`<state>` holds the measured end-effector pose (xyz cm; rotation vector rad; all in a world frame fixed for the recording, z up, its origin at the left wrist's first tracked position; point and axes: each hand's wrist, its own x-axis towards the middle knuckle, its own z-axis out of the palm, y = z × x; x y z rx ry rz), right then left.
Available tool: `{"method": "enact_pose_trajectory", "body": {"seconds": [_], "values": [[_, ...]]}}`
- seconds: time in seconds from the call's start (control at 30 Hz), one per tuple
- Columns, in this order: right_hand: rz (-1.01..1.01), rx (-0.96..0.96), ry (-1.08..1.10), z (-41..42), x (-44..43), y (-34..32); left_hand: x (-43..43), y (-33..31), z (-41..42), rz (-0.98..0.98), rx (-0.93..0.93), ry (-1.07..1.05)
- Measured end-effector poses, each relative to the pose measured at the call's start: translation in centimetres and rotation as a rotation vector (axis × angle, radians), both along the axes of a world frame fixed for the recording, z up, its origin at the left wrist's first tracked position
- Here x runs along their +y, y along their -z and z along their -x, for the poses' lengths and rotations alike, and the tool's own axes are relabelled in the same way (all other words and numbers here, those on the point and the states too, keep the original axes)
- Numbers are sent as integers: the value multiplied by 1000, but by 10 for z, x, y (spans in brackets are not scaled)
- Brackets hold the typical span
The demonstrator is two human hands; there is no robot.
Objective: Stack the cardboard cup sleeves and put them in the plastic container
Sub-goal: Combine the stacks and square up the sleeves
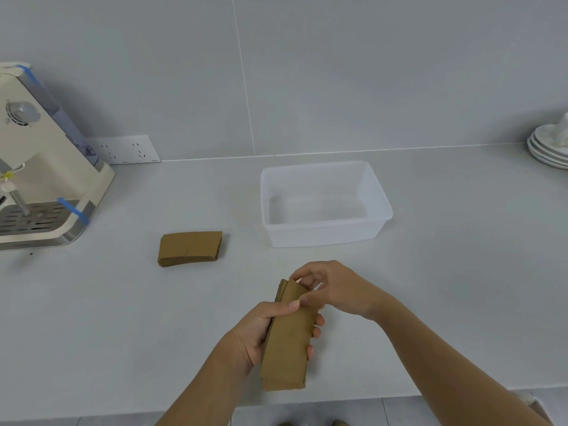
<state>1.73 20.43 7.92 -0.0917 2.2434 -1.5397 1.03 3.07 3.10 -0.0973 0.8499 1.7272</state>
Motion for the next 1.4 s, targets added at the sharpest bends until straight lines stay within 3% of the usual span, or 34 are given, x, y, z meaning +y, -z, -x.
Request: {"method": "enact_pose_trajectory", "body": {"seconds": [0.4, 0.63, 0.93, 1.13, 1.4], "values": [[161, -91, -28, 14, -18, 1, -25, -7, 8, -88, -13, -9], [321, -9, 154, 24, -25, 2, -57, -5, 20, -234, -70, -256], [399, 160, 396, 44, -54, 0, -82, -14, 31, -218, 79, -654], [400, 181, 476, 54, -74, 7, -88, -16, 36, 111, 319, -781], [390, 164, 512, 67, -98, 16, -103, -18, 46, 366, 477, -766]]}}
